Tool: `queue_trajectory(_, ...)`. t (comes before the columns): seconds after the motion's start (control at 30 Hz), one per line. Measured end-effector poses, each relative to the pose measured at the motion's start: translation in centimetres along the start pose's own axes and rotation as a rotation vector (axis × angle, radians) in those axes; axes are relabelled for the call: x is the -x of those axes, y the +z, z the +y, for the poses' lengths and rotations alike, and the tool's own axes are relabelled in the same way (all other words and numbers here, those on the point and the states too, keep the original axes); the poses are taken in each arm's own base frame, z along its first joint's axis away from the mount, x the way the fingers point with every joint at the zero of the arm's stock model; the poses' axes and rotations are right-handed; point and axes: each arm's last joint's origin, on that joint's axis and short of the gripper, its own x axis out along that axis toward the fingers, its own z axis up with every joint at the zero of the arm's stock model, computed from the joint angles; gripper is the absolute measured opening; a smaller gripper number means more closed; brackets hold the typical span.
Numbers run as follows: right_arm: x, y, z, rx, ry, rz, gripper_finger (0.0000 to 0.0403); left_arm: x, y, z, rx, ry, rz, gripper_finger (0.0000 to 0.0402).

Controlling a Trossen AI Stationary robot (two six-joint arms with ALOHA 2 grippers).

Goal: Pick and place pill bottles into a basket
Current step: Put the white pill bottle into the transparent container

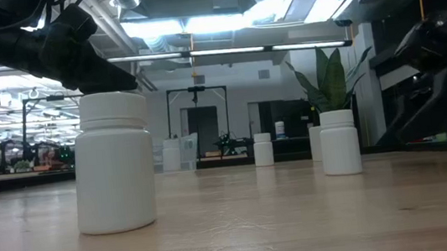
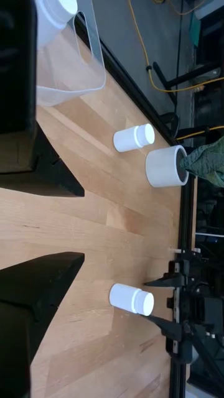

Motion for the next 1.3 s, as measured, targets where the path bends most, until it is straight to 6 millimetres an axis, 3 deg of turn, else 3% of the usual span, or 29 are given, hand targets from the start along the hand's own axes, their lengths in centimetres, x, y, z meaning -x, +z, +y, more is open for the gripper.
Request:
queue_trajectory(0.63, -3.5, -0.8, 0.8, 0.010, -0.050, -0.034, 0.0267, 0.0, 0.0, 0.0, -0.001, 0.000, 0.002, 0.0147)
queue_trajectory(0.83, -5.2, -0.2, 1.7, 0.070, -0.056, -0.042, 0.0267, 0.0, 0.0, 0.0, 0.000, 0.000, 0.001, 0.0150)
queue_trajectory(1.3, -6.2, -0.2, 1.5, -0.036, -0.059, -0.087, 0.0267, 0.0, 0.0, 0.0, -0.001, -0.011, 0.004, 0.0148)
